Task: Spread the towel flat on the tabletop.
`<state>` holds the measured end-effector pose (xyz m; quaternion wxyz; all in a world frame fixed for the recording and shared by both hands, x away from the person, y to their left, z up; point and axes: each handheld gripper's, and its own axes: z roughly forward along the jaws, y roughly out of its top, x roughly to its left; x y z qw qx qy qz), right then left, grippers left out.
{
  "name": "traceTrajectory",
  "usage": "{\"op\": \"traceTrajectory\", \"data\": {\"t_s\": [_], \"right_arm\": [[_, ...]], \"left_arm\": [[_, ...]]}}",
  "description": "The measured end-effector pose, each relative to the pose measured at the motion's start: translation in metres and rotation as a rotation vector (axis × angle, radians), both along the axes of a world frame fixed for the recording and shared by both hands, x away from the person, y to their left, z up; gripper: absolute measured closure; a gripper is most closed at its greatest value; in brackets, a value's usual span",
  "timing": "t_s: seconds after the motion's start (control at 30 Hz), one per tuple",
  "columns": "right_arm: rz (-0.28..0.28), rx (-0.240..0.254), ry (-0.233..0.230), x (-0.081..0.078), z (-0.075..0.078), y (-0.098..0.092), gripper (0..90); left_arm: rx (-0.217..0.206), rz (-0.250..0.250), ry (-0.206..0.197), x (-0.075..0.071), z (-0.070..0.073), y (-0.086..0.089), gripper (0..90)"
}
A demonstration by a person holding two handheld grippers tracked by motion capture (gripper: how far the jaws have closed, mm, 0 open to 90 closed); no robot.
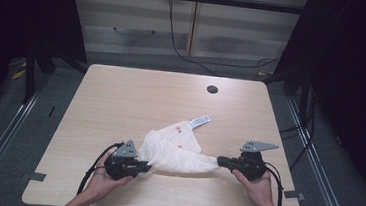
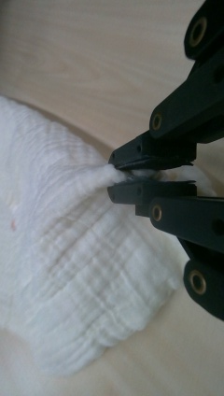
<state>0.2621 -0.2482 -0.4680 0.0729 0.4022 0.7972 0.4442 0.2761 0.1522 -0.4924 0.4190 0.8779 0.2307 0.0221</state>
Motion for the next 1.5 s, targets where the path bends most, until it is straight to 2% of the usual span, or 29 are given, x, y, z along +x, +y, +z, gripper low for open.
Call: {"op": "traceTrajectory", "data": {"t_s": [0.03, 0.1, 0.17, 0.23, 0.3, 0.4, 0.43, 0.57, 0.67, 0.7, 0.73, 0.83, 0.87, 0.97, 1.0, 1.07, 1.13, 1.2, 1.33, 1.4, 1.5], "right_arm": [[-0.002, -0.001, 0.004, -0.002, -0.001, -0.001, 87.1], [-0.005, -0.002, 0.014, -0.007, -0.006, -0.003, 87.1], [-0.003, -0.007, 0.015, -0.008, -0.008, -0.003, 87.0], [-0.005, -0.005, 0.018, -0.006, -0.01, -0.001, 87.0], [-0.005, 0.001, 0.01, -0.005, -0.009, -0.001, 87.0], [-0.01, 0.005, 0.008, -0.004, -0.008, -0.001, 87.0], [-0.012, 0.009, 0.004, -0.002, -0.008, -0.001, 87.0], [-0.02, 0.016, -0.002, 0.0, -0.007, -0.001, 87.0], [-0.026, 0.015, -0.006, 0.001, -0.006, -0.002, 87.0], [-0.03, 0.02, -0.007, 0.002, -0.006, -0.002, 87.0], [-0.029, 0.019, -0.01, 0.002, -0.006, -0.003, 87.0], [-0.04, 0.024, -0.013, 0.004, -0.006, -0.005, 87.0], [-0.042, 0.022, -0.012, 0.004, -0.006, -0.006, 87.0], [-0.049, 0.026, -0.017, 0.006, -0.005, -0.008, 87.0], [-0.049, 0.025, -0.02, 0.006, -0.005, -0.008, 87.0], [-0.055, 0.024, -0.02, 0.007, -0.005, -0.009, 87.0], [-0.057, 0.024, -0.02, 0.008, -0.005, -0.009, 87.0], [-0.057, 0.024, -0.022, 0.008, -0.005, -0.009, 87.0], [-0.05, 0.022, -0.024, 0.008, -0.006, -0.009, 87.0], [-0.051, 0.021, -0.019, 0.008, -0.006, -0.008, 87.0], [-0.049, 0.022, -0.017, 0.009, -0.006, -0.008, 86.9]], "left_arm": [[0.014, -0.009, -0.011, -0.006, -0.001, 0.0, 82.9], [0.008, -0.036, 0.006, -0.016, 0.0, 0.0, 82.6], [0.013, -0.037, 0.007, -0.019, 0.0, 0.001, 80.8], [-0.013, -0.036, 0.026, -0.02, 0.001, 0.004, 73.4], [-0.052, -0.029, 0.042, -0.018, 0.004, 0.009, 65.7], [-0.074, -0.014, 0.038, -0.014, 0.009, 0.014, 58.4], [-0.128, 0.014, 0.059, -0.007, 0.013, 0.022, 56.2], [-0.152, 0.072, 0.04, 0.007, 0.021, 0.032, 53.6], [-0.14, 0.118, 0.029, 0.024, 0.023, 0.034, 53.5], [-0.14, 0.118, 0.029, 0.024, 0.023, 0.034, 53.5], [-0.138, 0.146, 0.039, 0.036, 0.021, 0.034, 53.5], [-0.139, 0.179, 0.039, 0.053, 0.018, 0.034, 54.2], [-0.132, 0.186, 0.052, 0.059, 0.017, 0.033, 54.7], [-0.126, 0.213, 0.058, 0.072, 0.014, 0.033, 55.0], [-0.108, 0.215, 0.054, 0.076, 0.013, 0.032, 55.2], [-0.121, 0.233, 0.053, 0.084, 0.011, 0.031, 55.7], [-0.129, 0.237, 0.065, 0.087, 0.009, 0.03, 56.7], [-0.103, 0.236, 0.077, 0.096, 0.003, 0.025, 58.2], [-0.11, 0.236, 0.085, 0.102, -0.003, 0.019, 58.5], [-0.085, 0.23, 0.092, 0.106, -0.007, 0.011, 58.1], [-0.073, 0.218, 0.097, 0.107, -0.01, 0.004, 57.3]]}}
